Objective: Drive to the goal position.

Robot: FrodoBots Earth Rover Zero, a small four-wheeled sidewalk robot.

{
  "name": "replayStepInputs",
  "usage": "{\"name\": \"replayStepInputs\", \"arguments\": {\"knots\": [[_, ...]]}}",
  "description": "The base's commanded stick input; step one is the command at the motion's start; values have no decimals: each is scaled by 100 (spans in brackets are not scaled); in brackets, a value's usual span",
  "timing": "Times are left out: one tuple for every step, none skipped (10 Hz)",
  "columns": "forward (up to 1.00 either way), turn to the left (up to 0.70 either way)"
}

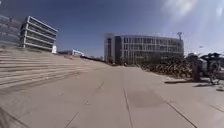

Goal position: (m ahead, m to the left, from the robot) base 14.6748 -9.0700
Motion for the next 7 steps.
{"name": "replayStepInputs", "arguments": {"knots": [[70,0],[70,0],[70,0],[70,0],[70,0],[70,0],[70,0]]}}
